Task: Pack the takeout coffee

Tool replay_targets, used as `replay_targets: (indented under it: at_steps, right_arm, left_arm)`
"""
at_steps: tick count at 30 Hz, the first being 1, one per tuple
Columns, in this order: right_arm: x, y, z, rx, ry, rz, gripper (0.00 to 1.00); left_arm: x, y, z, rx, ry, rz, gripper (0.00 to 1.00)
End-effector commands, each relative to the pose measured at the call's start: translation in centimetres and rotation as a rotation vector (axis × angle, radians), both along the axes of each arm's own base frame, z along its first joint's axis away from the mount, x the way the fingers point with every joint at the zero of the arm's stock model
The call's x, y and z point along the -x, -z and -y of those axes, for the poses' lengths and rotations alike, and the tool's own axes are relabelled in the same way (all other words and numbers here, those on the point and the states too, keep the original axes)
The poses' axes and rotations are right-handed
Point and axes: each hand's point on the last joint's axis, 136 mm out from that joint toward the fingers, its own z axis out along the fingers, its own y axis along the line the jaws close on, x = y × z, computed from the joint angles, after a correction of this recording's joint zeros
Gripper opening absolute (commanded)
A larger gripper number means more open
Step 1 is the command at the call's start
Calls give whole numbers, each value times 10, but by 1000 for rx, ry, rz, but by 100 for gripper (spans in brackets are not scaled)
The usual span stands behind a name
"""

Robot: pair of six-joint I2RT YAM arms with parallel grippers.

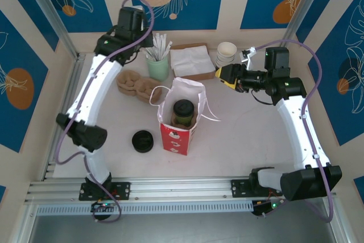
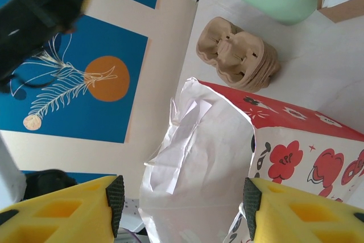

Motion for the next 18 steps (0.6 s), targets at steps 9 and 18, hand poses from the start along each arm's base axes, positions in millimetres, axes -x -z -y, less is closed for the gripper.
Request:
replay_targets:
  at_steps: [9,18]
  right_arm:
    - [12,0,5,7,27,21,60]
    - [14,13,9,27,57,-11,57]
  left_arm:
    - [142,-44,32,4,375,40,1]
    - [237,-51,24,117,631,23,2]
